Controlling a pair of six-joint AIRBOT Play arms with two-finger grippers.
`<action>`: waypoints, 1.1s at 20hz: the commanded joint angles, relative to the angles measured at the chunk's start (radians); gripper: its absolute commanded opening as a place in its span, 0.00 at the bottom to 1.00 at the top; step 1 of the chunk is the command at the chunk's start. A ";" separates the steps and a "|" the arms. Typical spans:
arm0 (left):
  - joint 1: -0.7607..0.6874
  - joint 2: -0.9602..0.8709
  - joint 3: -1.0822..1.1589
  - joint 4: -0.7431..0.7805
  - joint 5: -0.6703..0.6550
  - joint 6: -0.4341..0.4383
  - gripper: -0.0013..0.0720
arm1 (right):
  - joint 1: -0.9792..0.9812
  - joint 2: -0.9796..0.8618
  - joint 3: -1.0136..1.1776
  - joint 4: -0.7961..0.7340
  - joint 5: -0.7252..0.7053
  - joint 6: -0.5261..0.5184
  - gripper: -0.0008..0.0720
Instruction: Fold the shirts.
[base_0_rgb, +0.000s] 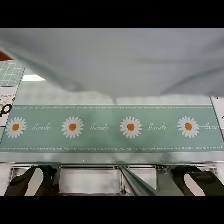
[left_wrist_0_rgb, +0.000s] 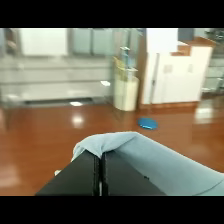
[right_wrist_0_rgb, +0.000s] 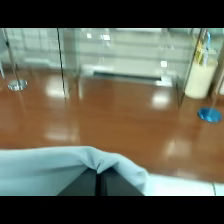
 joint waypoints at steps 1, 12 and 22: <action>-0.052 0.105 0.004 0.260 -0.039 -0.059 0.04 | 0.001 0.081 -0.064 -0.061 0.146 0.024 0.04; -0.252 -0.128 -0.559 0.229 0.095 -0.087 0.04 | 0.001 0.095 -0.935 0.089 -0.122 0.045 0.04; -0.396 -0.737 -0.586 0.208 0.461 -0.062 0.04 | 0.000 -0.782 -0.687 0.244 -0.552 -0.027 0.04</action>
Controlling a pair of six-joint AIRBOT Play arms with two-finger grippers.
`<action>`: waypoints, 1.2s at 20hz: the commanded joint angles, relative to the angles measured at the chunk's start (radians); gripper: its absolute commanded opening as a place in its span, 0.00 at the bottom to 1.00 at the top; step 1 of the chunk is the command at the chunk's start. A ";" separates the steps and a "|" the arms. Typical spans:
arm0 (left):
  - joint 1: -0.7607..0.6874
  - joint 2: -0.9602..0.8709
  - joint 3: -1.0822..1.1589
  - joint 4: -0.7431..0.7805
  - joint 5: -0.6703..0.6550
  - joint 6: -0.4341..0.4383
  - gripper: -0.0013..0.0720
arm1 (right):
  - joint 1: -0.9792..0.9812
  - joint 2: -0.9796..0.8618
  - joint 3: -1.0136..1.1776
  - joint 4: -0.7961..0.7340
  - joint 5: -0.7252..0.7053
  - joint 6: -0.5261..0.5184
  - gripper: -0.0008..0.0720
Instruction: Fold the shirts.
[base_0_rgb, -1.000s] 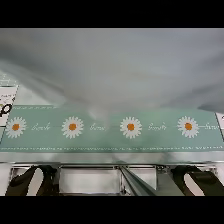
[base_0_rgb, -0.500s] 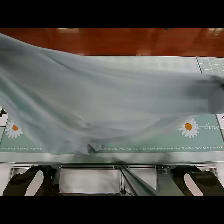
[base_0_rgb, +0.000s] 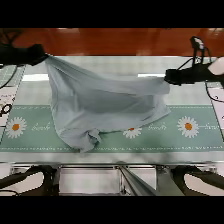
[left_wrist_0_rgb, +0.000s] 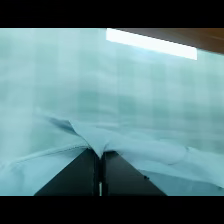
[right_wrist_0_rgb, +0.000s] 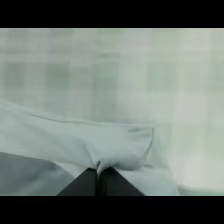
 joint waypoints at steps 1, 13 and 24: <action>-0.054 -0.155 -0.007 -0.006 0.096 0.000 0.04 | -0.005 -0.305 0.178 0.090 -0.065 0.032 0.05; 0.369 0.011 -0.294 0.050 -0.538 -0.085 0.71 | -0.362 -0.167 0.095 0.013 0.369 0.051 0.57; 0.433 0.128 -0.819 -0.089 -0.436 0.027 0.71 | -0.365 0.138 -0.465 0.298 0.178 -0.219 0.57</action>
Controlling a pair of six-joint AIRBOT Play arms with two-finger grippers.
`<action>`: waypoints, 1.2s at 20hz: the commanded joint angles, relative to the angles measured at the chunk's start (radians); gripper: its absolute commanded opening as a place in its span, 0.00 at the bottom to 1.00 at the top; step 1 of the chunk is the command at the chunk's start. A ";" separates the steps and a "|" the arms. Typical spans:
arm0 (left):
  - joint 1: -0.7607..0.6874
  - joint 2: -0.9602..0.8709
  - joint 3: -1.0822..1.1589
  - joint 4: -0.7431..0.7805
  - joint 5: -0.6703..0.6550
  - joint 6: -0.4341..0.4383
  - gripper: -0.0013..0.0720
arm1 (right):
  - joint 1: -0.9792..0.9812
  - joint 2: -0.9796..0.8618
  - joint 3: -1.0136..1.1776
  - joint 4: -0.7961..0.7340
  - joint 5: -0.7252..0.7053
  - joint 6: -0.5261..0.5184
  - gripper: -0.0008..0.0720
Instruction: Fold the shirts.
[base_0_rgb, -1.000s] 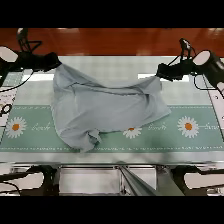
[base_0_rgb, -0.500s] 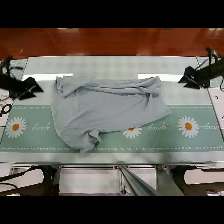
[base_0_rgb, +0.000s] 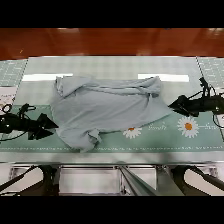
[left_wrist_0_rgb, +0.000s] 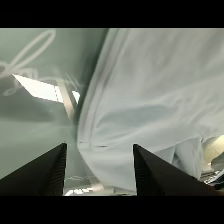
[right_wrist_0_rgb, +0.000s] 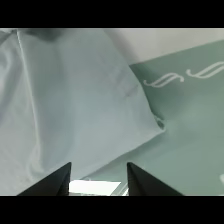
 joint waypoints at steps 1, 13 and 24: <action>-0.003 0.008 -0.055 -0.008 0.029 0.009 0.71 | -0.002 0.030 -0.045 0.023 -0.002 -0.034 0.57; -0.202 -0.016 -0.053 -0.029 0.159 0.029 0.04 | -0.169 -0.003 -0.045 0.011 -0.076 0.017 0.57; -0.206 -0.015 -0.053 -0.061 0.154 0.037 0.04 | 0.028 -0.323 0.071 0.146 -0.089 -0.046 0.43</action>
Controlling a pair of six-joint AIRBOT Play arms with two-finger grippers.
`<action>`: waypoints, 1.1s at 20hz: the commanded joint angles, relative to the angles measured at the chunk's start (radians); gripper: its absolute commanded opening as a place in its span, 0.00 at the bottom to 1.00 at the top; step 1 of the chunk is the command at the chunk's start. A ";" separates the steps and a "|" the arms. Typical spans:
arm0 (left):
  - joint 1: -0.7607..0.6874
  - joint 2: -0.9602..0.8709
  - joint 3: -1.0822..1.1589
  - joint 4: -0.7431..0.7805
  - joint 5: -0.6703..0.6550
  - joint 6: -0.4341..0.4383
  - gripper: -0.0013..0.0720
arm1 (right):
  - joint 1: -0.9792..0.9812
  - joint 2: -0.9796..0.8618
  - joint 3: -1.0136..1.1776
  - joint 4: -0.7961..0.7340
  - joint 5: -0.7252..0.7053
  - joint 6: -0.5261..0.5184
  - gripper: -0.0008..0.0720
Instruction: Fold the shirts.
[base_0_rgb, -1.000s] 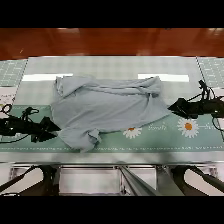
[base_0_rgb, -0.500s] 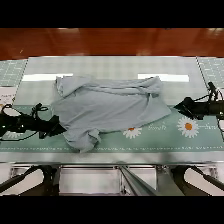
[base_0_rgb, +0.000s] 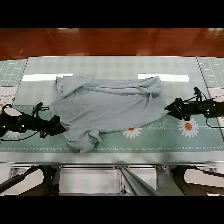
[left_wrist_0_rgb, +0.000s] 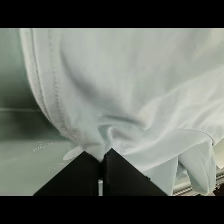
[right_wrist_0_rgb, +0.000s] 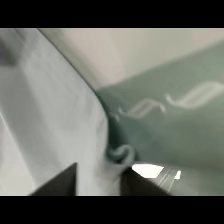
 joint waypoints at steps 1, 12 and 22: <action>-0.003 0.003 0.000 -0.035 0.002 0.002 0.04 | 0.094 -0.074 0.079 0.014 -0.028 0.001 0.17; 0.065 0.241 0.852 -0.151 -0.038 -0.009 0.04 | 0.154 0.171 0.951 -0.113 0.166 0.097 0.04; 0.066 0.370 1.513 0.113 0.004 -0.109 0.04 | 0.154 0.573 1.328 -0.436 0.186 0.188 0.04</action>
